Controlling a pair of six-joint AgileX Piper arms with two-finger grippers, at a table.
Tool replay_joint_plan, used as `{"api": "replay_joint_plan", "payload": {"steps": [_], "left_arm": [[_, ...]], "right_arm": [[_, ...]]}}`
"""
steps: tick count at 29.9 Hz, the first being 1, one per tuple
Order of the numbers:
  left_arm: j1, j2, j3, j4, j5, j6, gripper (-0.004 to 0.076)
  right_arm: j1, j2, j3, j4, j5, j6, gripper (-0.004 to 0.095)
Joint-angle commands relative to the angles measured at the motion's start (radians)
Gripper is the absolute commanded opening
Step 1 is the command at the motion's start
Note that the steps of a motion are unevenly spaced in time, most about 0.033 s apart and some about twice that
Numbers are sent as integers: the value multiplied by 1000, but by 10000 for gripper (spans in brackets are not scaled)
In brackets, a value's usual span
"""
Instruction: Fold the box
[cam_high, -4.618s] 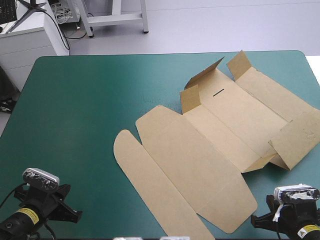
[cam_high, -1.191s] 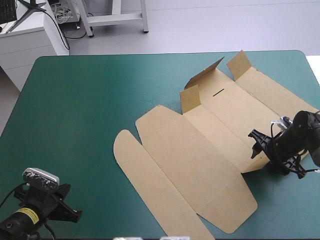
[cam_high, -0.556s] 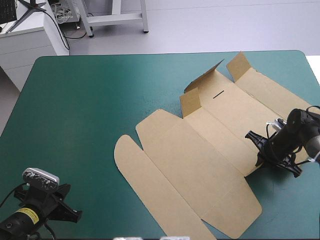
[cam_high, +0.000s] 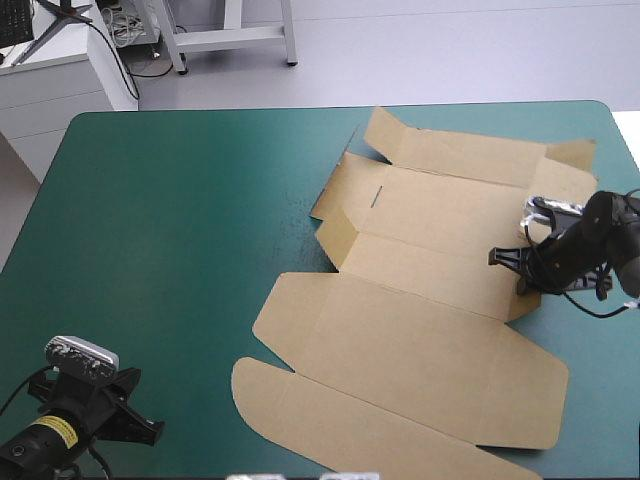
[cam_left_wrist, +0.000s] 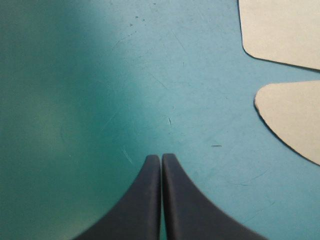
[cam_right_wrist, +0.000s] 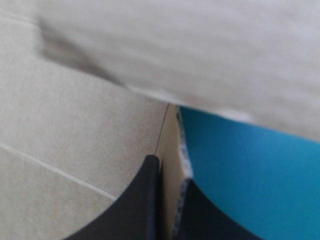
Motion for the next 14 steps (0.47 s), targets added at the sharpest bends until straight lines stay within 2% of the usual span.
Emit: {"api": "replay_joint_plan", "payload": {"steps": [1,6,14], "left_arm": [[-5,11,-32,-2,-51,-6,-10],[-5,11,-32,-2,-50,-6,-10],[-5,11,-32,-2,-50,-6,-10]], "right_arm": [[5,-17,-142,6,1,-336,-16],[8,43,-280,77,-17,-582,-16],[120,228,-464,79,-61,-695,-16]]}}
